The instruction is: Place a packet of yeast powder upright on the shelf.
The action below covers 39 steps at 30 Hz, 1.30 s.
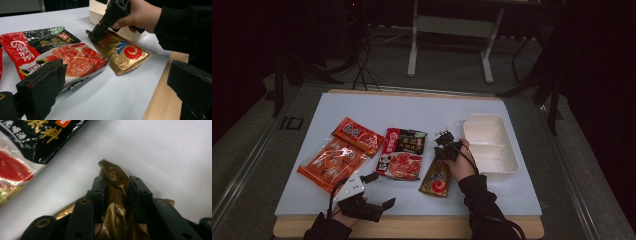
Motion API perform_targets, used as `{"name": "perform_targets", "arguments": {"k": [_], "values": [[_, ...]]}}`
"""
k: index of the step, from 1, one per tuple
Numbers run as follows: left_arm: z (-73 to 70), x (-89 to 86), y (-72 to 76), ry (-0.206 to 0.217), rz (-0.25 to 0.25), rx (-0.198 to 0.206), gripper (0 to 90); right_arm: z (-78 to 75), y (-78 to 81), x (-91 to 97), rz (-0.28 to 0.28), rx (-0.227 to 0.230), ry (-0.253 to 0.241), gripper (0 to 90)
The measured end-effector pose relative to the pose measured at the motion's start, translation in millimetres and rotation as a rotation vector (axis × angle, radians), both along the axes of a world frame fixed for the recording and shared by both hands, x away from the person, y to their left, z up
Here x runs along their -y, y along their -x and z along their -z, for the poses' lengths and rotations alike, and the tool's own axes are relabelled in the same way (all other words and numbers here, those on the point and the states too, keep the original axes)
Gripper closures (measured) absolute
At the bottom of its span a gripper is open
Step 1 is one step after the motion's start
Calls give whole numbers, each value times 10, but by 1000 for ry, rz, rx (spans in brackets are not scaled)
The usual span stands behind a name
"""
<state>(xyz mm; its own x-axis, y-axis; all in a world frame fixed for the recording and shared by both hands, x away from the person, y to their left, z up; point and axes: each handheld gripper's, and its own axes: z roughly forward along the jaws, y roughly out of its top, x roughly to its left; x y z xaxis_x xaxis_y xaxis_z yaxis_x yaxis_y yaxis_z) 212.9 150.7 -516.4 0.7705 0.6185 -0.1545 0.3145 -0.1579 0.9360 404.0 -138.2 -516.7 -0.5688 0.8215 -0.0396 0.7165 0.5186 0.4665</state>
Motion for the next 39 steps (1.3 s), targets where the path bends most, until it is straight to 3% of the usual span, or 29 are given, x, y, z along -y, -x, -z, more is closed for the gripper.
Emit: {"name": "perform_targets", "arguments": {"k": [2, 10, 11, 16, 18, 19, 39], "values": [[-1, -5, -3, 1, -2, 0, 19, -54, 15, 46, -9, 13, -41, 705], [0, 0, -2, 0, -3, -1, 19, -248, 95, 65, -63, 78, -93, 733], [1, 0, -2, 0, -4, -1, 19, -331, 127, 59, -83, 105, -99, 744], [-1, -1, -2, 0, -4, 0, 19, -542, 174, 83, -117, 129, -137, 775], [0, 0, -1, 0, -4, 0, 19, -542, 174, 83, -117, 129, -137, 775], [0, 2, -2, 0, -5, -1, 19, -645, 201, 103, -129, 146, -150, 786], [0, 25, -18, -1, -22, -6, 19, -1269, 316, 362, -156, 269, -228, 823]]}}
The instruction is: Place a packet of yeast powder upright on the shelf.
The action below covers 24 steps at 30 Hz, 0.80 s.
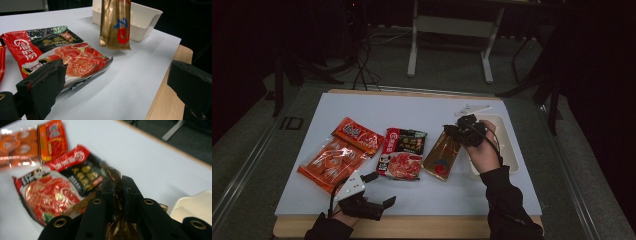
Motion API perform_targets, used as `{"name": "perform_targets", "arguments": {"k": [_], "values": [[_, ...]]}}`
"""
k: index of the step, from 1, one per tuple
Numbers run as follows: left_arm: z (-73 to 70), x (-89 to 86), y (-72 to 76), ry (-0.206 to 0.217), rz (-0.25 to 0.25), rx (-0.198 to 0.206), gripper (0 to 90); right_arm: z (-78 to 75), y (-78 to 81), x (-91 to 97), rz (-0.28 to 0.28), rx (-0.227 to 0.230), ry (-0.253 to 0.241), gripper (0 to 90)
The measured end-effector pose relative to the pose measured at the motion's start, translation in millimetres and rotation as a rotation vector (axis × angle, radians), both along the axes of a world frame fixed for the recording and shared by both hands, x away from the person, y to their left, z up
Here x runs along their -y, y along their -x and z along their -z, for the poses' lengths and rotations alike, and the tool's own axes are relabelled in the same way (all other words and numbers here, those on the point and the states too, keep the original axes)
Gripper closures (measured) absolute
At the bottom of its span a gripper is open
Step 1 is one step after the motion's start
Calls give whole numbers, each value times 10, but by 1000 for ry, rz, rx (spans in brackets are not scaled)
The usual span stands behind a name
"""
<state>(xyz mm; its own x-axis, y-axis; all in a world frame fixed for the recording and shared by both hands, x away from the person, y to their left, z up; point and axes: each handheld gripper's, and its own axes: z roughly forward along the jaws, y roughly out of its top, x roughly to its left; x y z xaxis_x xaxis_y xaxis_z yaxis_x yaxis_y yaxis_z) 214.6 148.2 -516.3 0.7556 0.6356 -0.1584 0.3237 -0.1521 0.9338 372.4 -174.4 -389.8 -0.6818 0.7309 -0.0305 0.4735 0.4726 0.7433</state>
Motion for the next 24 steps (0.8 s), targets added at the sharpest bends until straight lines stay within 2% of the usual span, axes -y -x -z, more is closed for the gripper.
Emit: {"name": "perform_targets", "arguments": {"k": [7, 8, 10, 14, 20, 24], "values": [[5, 20, -10, 1, 7, -3, 19, -255, 29, 143, 13, 60, -22, 826], [5, 20, -10, 1, 7, -3, 19, -255, 29, 143, 13, 60, -22, 826], [7, 14, -2, 0, 7, -3, 19, -368, 31, 178, 13, 83, -8, 828], [1, -1, 8, 4, 6, 0, 19, -488, 11, 222, 22, 98, 6, 828], [8, -12, 23, 1, 8, 0, 19, -609, -19, 280, 33, 130, 53, 830], [9, -41, 45, 6, 0, -1, 19, -703, -67, 383, 45, 155, 85, 829]]}}
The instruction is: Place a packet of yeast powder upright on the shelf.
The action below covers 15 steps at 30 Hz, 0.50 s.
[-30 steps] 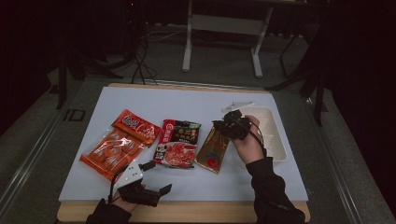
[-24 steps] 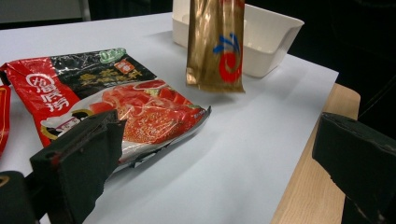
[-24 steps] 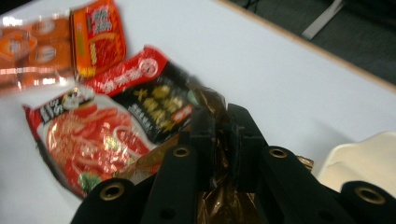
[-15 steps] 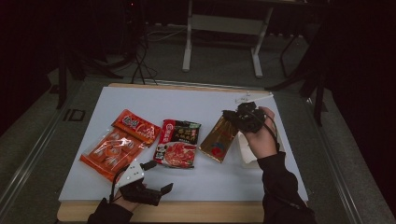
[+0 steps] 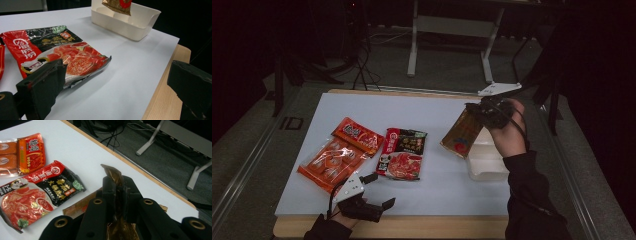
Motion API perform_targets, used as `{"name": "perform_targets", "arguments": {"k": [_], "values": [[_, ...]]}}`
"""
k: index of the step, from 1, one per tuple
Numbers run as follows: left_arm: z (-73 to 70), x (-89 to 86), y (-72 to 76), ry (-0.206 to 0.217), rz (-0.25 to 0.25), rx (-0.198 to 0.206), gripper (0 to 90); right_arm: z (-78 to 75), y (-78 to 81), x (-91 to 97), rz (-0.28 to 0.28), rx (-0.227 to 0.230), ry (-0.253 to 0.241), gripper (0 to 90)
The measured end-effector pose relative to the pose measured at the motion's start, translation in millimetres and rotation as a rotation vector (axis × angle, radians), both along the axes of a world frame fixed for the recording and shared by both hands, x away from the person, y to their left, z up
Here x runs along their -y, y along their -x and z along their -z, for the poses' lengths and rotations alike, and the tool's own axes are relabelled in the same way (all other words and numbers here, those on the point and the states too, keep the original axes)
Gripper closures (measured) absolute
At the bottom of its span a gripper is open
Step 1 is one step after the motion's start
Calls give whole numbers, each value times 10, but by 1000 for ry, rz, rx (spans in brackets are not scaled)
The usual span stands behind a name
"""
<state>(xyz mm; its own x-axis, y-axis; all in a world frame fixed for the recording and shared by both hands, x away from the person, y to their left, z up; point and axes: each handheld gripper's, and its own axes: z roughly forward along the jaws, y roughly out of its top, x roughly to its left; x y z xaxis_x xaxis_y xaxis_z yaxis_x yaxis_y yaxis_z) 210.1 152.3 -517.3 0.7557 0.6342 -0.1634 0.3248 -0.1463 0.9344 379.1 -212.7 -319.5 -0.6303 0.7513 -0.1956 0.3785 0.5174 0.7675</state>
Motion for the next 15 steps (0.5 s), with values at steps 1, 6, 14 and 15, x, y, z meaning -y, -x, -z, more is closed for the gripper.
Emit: {"name": "perform_targets", "arguments": {"k": [1, 6, 14, 15], "values": [[-1, -5, 4, 1, -1, 0, 19, -16, -10, 26, 4, 7, 0, 829], [1, -15, 24, -1, -6, -1, 19, -95, -73, 163, 13, 29, -25, 829], [13, -26, 43, -1, -16, -7, 19, -130, -231, 307, 20, 44, 2, 828], [13, -26, 43, -1, -16, -7, 19, -129, -246, 316, 20, 48, 10, 829]]}}
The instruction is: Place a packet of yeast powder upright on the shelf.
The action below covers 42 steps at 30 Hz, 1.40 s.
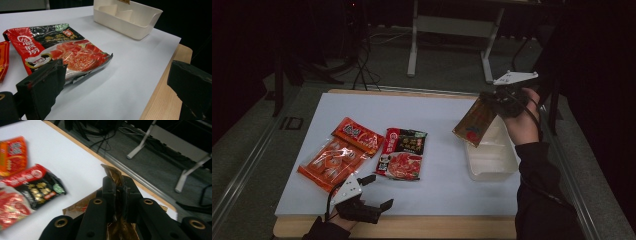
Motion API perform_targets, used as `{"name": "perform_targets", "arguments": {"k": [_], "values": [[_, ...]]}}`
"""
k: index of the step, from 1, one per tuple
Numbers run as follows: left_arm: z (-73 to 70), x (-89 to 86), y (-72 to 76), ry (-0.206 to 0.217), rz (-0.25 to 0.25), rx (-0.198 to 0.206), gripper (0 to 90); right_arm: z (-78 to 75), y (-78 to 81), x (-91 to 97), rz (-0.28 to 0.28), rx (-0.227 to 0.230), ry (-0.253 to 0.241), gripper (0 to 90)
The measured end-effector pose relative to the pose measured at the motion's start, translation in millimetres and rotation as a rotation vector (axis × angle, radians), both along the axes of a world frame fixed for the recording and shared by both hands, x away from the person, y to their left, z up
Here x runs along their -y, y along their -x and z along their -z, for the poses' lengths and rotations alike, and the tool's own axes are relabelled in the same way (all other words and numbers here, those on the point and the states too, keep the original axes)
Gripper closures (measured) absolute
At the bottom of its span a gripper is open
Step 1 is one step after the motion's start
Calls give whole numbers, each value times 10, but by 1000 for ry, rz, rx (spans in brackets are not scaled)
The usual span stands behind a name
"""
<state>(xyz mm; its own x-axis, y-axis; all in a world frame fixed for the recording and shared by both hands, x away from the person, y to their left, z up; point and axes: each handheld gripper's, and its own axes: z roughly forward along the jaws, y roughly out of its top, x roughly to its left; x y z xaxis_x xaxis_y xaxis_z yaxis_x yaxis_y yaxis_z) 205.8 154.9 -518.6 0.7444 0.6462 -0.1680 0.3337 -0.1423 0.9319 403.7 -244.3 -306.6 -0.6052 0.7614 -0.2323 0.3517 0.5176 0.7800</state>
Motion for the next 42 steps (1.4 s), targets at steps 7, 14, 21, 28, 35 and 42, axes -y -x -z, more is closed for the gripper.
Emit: {"name": "perform_targets", "arguments": {"k": [7, 14, 21, 28, 35, 42], "values": [[-8, -26, 33, -5, -9, 7, 19, 16, -205, 119, -6, 36, 45, 826], [-2, -26, 30, -3, -6, 2, 19, -15, -368, 278, 16, 73, 9, 823], [-3, -30, 39, -2, -8, 1, 19, 1, -490, 356, 18, 123, 41, 821], [1, -51, 51, -2, -16, -4, 19, 97, -603, 401, -17, 197, 87, 815], [-1, -71, 81, 0, -25, -2, 19, 258, -673, 434, -32, 215, 146, 815], [0, -83, 86, 2, -31, -2, 19, 411, -696, 468, -51, 197, 166, 814]]}}
